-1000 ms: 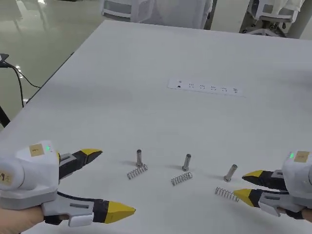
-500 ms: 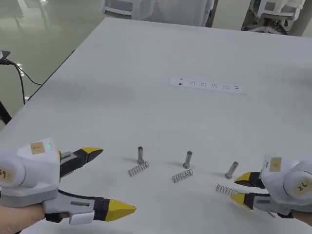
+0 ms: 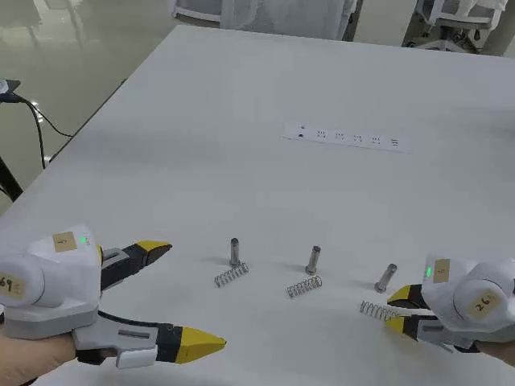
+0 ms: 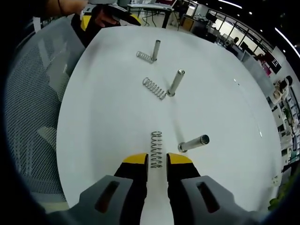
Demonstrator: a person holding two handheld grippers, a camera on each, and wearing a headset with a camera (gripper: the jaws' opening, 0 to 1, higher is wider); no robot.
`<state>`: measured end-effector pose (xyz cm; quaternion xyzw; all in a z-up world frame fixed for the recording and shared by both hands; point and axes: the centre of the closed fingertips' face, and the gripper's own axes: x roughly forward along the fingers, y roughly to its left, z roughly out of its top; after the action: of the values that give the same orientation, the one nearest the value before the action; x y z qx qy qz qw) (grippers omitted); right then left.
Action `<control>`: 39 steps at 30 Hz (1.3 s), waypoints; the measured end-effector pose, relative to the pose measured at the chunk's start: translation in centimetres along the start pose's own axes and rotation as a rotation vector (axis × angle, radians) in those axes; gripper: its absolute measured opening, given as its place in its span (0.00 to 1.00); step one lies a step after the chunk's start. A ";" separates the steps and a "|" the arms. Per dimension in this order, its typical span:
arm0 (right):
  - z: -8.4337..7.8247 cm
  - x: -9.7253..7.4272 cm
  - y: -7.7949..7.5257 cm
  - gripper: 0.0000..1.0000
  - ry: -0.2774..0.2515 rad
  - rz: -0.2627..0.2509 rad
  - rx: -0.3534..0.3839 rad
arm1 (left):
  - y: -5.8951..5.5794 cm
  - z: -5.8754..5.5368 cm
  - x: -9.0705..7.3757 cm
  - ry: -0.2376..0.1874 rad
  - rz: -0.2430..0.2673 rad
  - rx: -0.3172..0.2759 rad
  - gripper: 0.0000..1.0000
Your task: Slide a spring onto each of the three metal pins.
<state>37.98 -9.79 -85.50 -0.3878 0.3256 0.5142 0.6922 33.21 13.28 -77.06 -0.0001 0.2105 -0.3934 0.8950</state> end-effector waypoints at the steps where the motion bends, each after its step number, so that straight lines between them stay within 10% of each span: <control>1: 0.0 0.0 0.0 0.13 -0.001 0.001 0.000 | 0.0 0.0 0.0 0.000 -0.001 -0.001 0.97; 39: 0.8 -0.7 0.6 0.08 0.000 0.032 -0.047 | -1.9 0.2 0.6 0.027 -0.072 0.030 0.92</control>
<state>37.29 -9.35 -84.60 -0.3986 0.3196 0.5326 0.6747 32.33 11.48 -76.84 0.0109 0.2164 -0.4284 0.8772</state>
